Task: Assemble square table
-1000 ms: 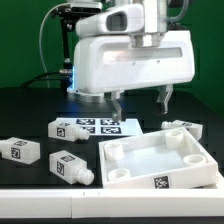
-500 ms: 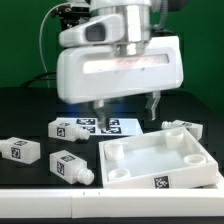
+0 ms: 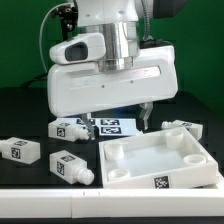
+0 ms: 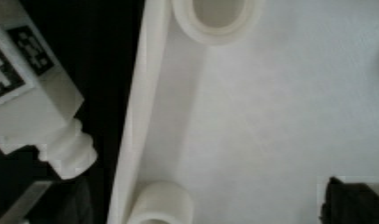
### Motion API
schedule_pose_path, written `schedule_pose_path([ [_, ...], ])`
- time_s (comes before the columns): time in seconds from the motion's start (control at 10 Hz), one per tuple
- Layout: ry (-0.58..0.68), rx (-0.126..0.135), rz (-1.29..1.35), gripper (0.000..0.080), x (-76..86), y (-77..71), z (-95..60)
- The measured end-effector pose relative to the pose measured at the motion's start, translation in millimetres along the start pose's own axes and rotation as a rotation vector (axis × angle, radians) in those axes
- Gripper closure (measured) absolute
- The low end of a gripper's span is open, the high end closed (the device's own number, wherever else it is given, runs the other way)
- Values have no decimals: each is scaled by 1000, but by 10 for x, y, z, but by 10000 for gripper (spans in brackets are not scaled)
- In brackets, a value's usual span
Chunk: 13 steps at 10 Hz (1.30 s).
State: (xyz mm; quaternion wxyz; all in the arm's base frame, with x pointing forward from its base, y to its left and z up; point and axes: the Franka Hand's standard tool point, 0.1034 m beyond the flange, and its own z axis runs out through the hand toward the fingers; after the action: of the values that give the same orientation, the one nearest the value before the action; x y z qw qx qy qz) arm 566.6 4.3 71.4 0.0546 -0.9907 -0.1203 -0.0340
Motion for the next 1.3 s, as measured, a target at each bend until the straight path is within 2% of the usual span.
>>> schedule_pose_path([
  [0.5,-63,45,146,150,-209,74,325],
  [0.9,-56,41,139,150,-190,72,322],
  [1.1,-70,55,234,150,-264,93,399],
  [1.3,-83,56,261,150,-309,88,463],
])
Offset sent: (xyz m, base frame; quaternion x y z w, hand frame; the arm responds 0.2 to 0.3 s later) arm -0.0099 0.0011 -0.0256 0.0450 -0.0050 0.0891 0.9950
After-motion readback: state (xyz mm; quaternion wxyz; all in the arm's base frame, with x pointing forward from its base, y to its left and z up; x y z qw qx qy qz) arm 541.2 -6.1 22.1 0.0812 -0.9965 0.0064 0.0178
